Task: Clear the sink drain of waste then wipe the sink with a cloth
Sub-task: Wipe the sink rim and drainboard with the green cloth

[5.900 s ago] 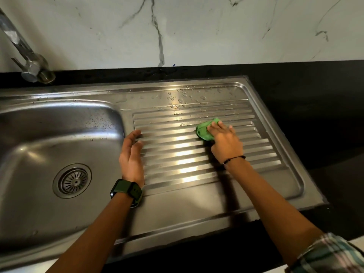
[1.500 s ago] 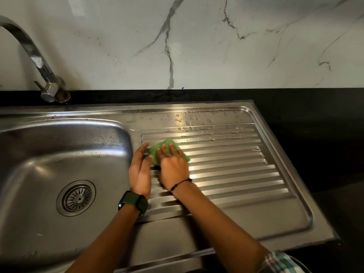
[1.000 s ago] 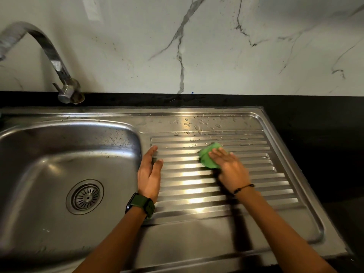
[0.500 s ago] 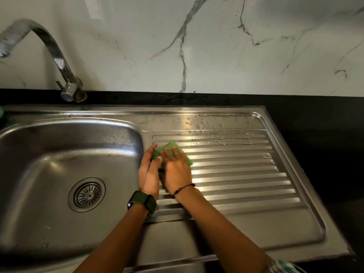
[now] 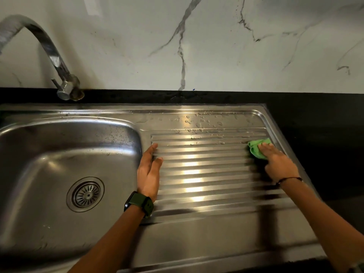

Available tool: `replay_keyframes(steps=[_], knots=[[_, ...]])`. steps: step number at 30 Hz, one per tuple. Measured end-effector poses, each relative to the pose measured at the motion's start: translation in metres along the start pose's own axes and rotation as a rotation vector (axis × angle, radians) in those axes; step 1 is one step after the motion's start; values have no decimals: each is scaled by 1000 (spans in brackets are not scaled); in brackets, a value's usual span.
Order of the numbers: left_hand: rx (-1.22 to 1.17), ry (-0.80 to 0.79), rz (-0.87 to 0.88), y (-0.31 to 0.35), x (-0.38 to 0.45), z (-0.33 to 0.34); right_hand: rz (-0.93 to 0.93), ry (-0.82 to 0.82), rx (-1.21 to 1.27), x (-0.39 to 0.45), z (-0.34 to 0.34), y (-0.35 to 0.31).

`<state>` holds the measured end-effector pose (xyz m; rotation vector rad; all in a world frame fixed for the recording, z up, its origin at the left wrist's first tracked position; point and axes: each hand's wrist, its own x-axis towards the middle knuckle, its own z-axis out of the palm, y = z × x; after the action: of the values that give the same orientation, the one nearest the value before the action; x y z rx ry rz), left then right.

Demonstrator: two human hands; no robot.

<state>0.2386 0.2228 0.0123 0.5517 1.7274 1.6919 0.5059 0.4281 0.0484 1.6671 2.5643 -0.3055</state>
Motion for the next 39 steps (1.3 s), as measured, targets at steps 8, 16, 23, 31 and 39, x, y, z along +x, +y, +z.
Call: replay_keyframes(steps=[8, 16, 23, 31, 39], knots=[[38, 5, 6, 7, 0, 5, 215, 88, 42, 10, 2, -24], [-99, 67, -19, 6, 7, 6, -136, -9, 22, -10, 26, -175], [-80, 56, -30, 10, 7, 6, -472, -8, -36, -23, 57, -247], [35, 22, -11, 10, 8, 4, -403, 40, -2, -2, 38, -146], [113, -30, 36, 12, 10, 8, 39, 64, 60, 19, 8, -17]])
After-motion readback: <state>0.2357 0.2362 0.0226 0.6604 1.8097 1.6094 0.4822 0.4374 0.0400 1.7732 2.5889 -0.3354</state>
